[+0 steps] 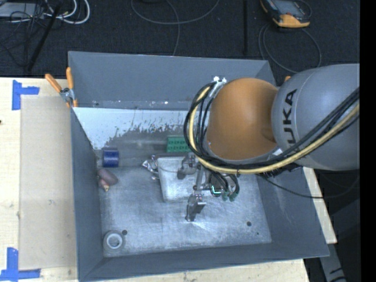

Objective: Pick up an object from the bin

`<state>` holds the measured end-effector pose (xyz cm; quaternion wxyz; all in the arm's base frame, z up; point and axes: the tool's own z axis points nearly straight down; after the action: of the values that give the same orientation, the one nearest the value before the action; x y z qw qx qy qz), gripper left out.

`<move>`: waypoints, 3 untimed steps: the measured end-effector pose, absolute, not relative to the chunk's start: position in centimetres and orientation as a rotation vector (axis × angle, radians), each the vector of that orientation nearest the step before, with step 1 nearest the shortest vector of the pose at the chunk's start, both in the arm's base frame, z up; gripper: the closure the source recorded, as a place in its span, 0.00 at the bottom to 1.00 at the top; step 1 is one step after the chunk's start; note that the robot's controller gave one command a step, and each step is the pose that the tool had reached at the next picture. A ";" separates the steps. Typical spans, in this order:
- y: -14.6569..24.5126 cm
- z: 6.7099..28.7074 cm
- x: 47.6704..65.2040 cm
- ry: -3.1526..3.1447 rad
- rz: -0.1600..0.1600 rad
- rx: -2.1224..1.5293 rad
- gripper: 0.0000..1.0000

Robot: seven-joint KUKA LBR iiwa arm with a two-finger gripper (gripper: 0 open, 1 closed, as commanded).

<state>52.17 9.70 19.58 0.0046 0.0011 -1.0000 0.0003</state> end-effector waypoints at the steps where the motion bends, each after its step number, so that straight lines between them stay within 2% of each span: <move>1: 11.1 10.5 60.9 -3.069 -0.005 0.624 0.00; 2: 10.6 9.7 61.4 -3.115 -0.004 0.316 0.00; 3: 12.8 12.9 62.3 -3.133 -0.003 0.298 0.00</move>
Offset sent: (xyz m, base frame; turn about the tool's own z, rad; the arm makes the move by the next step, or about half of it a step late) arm 0.0876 0.0115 -0.0942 -0.4000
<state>62.27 12.81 12.85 -0.0027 0.0946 -0.9955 -0.0009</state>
